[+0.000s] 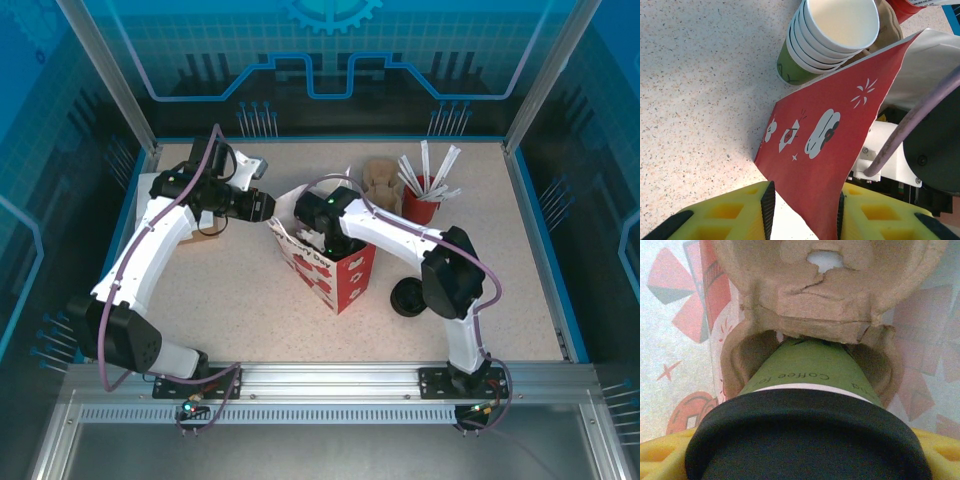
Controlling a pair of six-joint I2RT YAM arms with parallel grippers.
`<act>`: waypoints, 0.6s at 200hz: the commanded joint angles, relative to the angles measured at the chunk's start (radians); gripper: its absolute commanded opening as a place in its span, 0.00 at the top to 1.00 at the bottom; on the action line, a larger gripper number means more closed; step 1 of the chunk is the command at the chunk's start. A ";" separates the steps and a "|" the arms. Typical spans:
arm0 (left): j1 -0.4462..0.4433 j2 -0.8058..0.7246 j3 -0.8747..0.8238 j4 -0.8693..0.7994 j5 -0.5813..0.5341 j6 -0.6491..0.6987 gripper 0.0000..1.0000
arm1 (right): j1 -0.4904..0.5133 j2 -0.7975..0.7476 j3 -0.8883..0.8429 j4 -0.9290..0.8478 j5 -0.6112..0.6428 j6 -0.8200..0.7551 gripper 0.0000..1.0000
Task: Pack the takeout coffee
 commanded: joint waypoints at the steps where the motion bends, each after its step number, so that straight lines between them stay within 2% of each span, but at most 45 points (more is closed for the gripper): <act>1: -0.006 0.019 -0.011 -0.038 -0.035 0.027 0.63 | 0.001 -0.010 -0.041 -0.030 -0.004 -0.013 0.18; 120: -0.006 0.019 -0.010 -0.042 -0.036 0.030 0.60 | 0.003 -0.019 -0.046 -0.021 -0.011 -0.015 0.17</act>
